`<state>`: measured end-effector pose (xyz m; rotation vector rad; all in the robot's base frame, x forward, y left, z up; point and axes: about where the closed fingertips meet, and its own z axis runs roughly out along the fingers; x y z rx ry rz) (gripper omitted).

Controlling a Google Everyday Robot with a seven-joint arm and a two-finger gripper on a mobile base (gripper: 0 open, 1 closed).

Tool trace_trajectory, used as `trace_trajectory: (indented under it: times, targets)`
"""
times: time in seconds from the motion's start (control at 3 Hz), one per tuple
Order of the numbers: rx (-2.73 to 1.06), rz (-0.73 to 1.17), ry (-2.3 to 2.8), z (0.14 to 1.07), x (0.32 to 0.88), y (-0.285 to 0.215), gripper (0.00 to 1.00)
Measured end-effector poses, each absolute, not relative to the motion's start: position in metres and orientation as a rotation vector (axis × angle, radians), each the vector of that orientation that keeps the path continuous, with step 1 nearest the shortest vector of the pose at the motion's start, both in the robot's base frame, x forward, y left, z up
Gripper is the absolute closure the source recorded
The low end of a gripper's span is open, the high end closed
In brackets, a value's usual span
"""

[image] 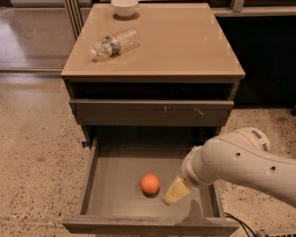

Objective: Pick orange from middle drawer and place on counter

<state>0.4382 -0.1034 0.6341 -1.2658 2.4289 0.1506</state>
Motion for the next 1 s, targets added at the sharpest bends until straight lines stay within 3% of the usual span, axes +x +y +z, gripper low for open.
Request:
trace_trajectory:
  times: [0.67, 1.0]
  targets:
    - [-1.343, 0.091, 2.477, 0.564, 0.444, -0.070, 0.00]
    - [-1.267, 0.157, 2.540, 0.538, 0.443, -0.057, 0.00]
